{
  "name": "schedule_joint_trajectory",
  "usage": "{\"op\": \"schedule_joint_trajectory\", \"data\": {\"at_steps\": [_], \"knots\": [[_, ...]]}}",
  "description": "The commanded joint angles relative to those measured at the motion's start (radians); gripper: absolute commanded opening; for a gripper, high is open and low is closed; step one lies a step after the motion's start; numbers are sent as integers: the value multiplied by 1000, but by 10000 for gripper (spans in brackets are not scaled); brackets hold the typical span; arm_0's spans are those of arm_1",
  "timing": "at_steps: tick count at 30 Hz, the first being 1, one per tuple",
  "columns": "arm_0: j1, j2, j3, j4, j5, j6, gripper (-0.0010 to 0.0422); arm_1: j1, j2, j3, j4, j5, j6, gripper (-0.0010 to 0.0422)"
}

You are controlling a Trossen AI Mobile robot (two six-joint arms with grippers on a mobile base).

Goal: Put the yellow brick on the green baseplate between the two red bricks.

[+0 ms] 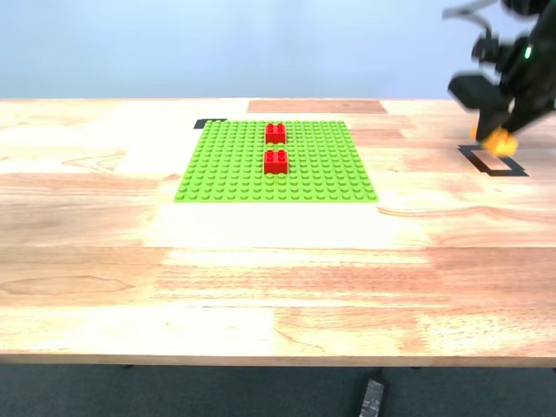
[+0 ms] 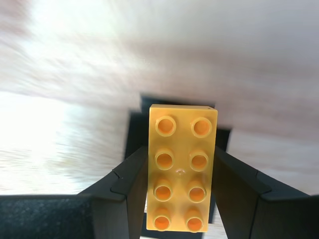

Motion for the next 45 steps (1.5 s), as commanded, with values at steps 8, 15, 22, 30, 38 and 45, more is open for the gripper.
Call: {"op": "schedule_joint_trajectory", "data": {"at_steps": [8, 15, 22, 30, 38, 45], "knots": [[0, -4, 0, 31, 0, -2, 0, 211, -108, 161, -78, -75, -208, 47], [0, -6, 0, 29, 0, -3, 0, 416, -71, 268, -97, -66, -369, 47], [0, -13, 0, 43, 1, -3, 0, 553, 55, 382, -148, -14, -486, 47], [0, -20, 0, 44, 1, -3, 0, 664, 280, 578, -274, 34, -561, 47], [0, -26, 0, 46, 0, -3, 0, 707, 455, 729, -326, 85, -612, 47], [0, -26, 0, 51, 0, -3, 0, 707, 503, 746, -298, 86, -652, 47]]}}
